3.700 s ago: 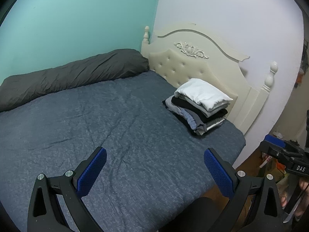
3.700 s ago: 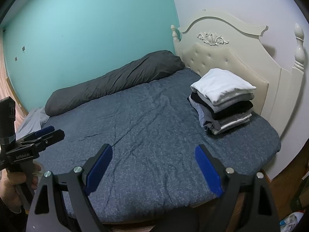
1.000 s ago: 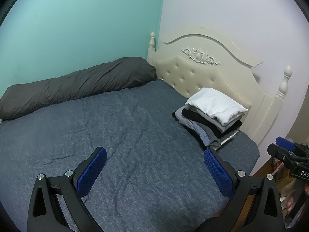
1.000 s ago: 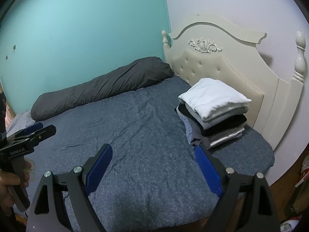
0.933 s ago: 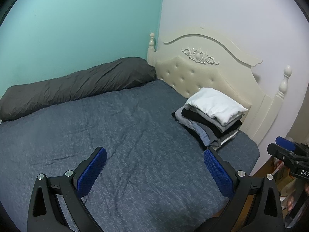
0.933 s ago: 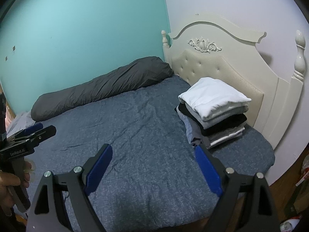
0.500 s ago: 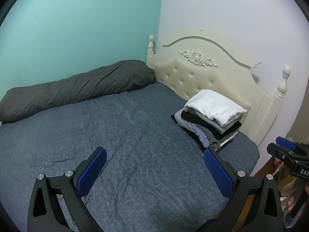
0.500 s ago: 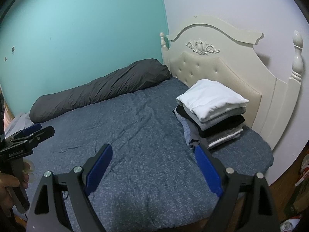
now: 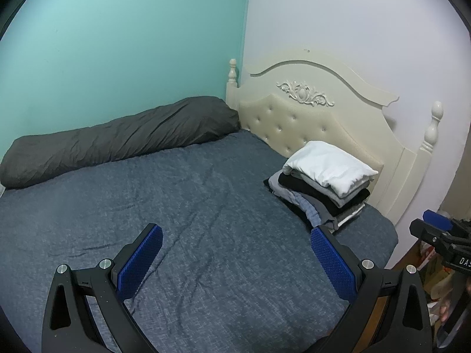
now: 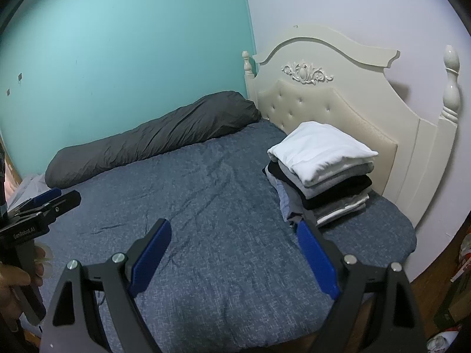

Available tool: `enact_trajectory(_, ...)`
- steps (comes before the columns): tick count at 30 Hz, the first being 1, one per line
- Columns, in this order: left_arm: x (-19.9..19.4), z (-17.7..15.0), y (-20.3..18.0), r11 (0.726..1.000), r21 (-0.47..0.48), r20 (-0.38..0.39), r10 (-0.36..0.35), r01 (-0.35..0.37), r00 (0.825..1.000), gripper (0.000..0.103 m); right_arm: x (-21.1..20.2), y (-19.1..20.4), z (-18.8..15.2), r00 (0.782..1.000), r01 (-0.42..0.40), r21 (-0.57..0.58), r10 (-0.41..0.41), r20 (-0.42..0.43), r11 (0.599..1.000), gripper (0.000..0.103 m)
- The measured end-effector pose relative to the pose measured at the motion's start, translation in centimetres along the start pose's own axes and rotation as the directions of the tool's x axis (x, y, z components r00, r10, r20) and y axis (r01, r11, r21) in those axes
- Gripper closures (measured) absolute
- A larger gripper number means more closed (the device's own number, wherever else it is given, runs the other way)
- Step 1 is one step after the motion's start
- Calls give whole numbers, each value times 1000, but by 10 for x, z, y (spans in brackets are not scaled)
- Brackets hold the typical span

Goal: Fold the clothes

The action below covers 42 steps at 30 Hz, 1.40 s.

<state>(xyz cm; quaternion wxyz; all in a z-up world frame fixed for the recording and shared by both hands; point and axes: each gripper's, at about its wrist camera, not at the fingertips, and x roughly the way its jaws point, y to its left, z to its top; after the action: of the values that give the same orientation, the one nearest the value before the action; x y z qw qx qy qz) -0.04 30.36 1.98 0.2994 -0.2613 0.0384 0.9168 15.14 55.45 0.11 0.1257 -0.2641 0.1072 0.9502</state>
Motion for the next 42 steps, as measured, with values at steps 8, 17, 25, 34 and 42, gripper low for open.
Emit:
enact_trajectory(8, -4, 2, 2, 1000, -2, 7, 11, -11, 1000, 0, -4, 0, 4, 1000, 1, -4, -1, 15, 1000, 15)
enact_trajectory(17, -5, 4, 2, 1000, 3, 5, 19, -19, 1000, 0, -3, 0, 4, 1000, -1, -1, 1, 10, 1000, 15)
enact_trajectory(25, -6, 6, 3, 1000, 3, 3, 18, -18, 1000, 0, -7, 2, 4, 1000, -1, -3, 1, 17, 1000, 15)
enact_trajectory(34, -6, 6, 1, 1000, 4, 0, 22, -22, 1000, 0, -8, 2, 4, 1000, 3, -2, -2, 16, 1000, 15)
enact_trajectory(42, -4, 5, 0, 1000, 1, -7, 18, -18, 1000, 0, -10, 2, 5, 1000, 3, -3, -3, 18, 1000, 15)
